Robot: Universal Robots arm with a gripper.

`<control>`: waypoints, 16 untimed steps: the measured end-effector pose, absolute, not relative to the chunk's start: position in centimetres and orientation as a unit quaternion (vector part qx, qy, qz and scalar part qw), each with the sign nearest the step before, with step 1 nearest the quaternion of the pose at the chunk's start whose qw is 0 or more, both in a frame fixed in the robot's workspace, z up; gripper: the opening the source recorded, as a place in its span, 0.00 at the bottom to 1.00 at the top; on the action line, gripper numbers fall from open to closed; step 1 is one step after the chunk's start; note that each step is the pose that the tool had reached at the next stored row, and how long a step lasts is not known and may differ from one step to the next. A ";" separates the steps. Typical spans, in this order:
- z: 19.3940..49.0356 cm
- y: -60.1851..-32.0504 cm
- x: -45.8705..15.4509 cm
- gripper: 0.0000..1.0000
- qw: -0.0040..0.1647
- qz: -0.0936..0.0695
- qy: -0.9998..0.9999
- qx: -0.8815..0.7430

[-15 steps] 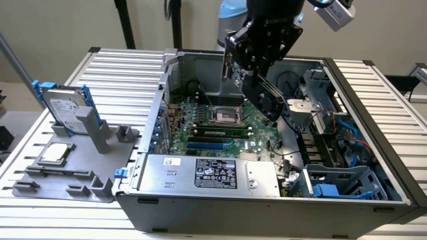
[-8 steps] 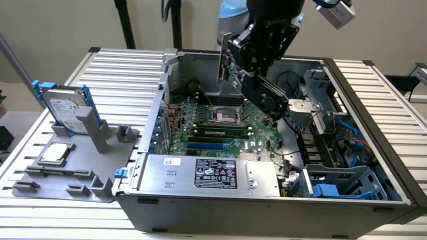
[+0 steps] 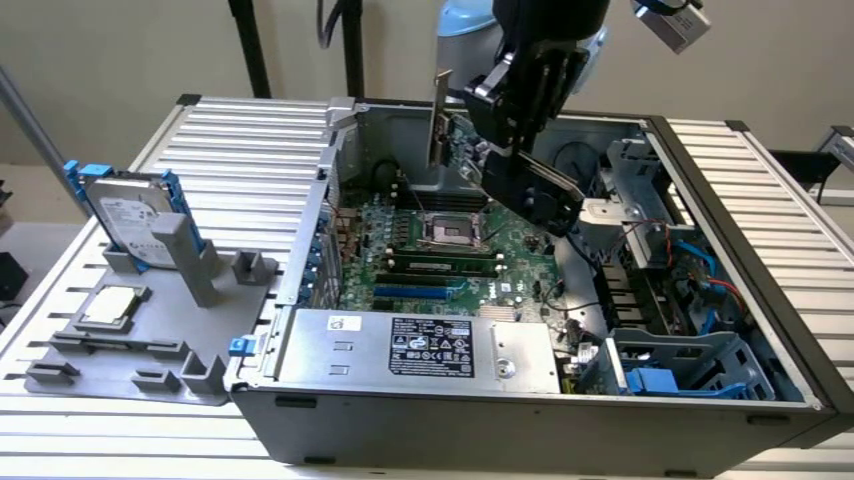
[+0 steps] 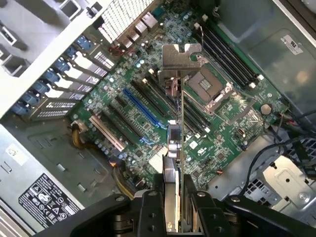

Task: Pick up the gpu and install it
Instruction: 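Insert the gpu into the slot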

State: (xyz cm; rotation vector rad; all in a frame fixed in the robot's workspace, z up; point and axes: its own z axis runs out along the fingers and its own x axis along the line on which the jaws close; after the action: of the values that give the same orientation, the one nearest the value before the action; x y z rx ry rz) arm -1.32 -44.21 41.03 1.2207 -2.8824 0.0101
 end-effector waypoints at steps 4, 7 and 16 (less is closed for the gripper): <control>41.0 -44.2 -1.3 0.27 0.006 0.003 -0.906 0.424; 40.9 -44.2 -1.3 0.27 0.005 0.004 -0.894 0.448; 40.7 -44.2 -1.3 0.27 0.005 0.004 -0.854 0.520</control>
State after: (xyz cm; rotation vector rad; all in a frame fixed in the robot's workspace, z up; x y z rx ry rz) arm -1.32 -44.21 40.72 1.6271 -2.6755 0.0125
